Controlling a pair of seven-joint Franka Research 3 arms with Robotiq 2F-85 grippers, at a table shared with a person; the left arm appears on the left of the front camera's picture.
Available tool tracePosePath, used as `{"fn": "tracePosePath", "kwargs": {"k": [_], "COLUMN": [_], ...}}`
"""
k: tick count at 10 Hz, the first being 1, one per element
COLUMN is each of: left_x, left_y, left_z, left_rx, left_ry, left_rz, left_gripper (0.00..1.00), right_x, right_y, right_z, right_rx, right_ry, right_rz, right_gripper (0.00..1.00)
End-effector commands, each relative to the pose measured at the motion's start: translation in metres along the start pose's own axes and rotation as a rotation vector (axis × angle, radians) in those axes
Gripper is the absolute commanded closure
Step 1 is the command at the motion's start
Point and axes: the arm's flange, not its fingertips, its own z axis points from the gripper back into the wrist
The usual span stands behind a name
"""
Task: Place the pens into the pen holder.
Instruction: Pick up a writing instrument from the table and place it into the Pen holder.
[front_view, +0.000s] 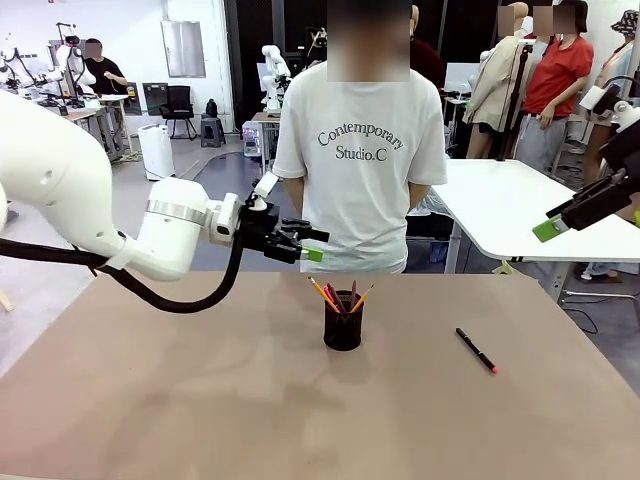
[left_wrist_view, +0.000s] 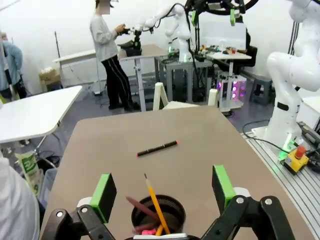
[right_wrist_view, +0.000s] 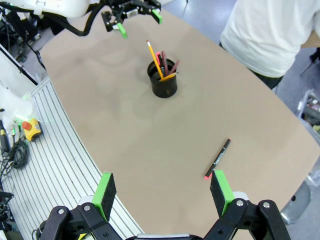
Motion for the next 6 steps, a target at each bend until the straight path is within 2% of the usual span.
{"fn": "tracePosePath", "kwargs": {"k": [1, 2, 5, 6], "left_x": [0.013, 0.021, 0.053, 0.062], "left_y": [-0.029, -0.036, -0.062, -0.074], "left_z": [0.022, 0.037, 0.083, 0.096], "left_rx": [0.034, 0.053, 0.165, 0.244], "left_ry": [0.110, 0.193, 0.410, 0.473], "left_rz": [0.043, 0.072, 0.057, 0.071], "left_gripper": [0.00, 0.00, 0.00, 0.00], "right_x": [0.002, 0.002, 0.002, 0.002], "right_y": [-0.001, -0.001, -0.001, -0.001], "right_z": [0.000, 0.000, 0.000, 0.000], "right_rx": [0.017, 0.017, 0.017, 0.017], "right_ry": [-0.025, -0.025, -0.025, -0.025], "right_rz": [0.008, 0.008, 0.008, 0.008], "right_gripper": [0.00, 0.00, 0.00, 0.00]}}
